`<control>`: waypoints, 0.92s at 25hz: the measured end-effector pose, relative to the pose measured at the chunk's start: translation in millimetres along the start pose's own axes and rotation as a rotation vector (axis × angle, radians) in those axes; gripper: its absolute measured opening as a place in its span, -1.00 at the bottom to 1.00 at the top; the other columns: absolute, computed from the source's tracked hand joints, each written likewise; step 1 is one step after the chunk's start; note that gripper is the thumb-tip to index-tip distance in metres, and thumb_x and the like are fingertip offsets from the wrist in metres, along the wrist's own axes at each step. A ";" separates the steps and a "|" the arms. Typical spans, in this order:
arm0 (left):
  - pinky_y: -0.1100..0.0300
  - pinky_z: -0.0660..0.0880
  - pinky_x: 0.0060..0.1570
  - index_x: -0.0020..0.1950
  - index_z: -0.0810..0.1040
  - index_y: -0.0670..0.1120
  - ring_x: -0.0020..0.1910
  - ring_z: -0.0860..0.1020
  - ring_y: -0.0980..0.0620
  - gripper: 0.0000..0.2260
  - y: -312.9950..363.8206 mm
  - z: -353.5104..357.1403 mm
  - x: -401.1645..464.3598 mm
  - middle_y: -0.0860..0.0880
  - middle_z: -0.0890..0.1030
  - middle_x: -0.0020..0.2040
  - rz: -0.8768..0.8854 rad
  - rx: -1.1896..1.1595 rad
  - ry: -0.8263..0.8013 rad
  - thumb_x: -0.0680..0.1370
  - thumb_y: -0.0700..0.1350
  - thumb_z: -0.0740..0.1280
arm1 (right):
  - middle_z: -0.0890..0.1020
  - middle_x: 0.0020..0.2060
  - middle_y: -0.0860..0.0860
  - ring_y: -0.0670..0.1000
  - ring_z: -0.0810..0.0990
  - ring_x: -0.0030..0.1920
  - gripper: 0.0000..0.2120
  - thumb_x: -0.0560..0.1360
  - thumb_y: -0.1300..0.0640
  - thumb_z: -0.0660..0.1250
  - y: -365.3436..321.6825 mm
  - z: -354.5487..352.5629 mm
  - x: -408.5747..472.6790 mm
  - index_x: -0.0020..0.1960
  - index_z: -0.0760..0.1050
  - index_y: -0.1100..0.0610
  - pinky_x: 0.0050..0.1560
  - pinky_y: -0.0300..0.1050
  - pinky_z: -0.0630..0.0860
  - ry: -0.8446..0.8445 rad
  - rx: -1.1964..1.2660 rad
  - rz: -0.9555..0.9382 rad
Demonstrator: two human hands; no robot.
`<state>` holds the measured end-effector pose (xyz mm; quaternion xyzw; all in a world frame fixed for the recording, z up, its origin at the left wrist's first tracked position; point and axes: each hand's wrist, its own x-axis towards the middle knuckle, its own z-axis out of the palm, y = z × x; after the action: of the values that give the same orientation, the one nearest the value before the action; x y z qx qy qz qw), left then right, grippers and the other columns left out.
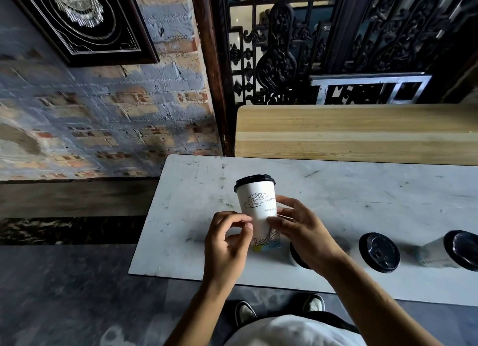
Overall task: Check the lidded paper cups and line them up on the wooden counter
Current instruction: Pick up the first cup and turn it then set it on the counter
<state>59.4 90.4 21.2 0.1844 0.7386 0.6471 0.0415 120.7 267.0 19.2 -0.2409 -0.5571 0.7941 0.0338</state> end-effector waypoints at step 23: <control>0.38 0.52 -0.06 0.03 0.65 0.00 -0.04 0.65 0.11 -0.89 -0.9 7.4 1.1 -0.02 0.70 -0.02 -0.105 0.092 0.031 0.54 -0.14 0.38 | 0.62 0.21 0.35 0.18 0.72 0.13 -0.41 0.36 0.32 0.57 -9.2 -4.1 -12.2 0.36 0.52 0.16 0.17 0.04 0.66 0.020 -0.091 0.054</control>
<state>60.4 97.7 19.3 0.1369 0.7767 0.6123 0.0554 131.2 270.1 30.6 -0.2651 -0.5856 0.7660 0.0068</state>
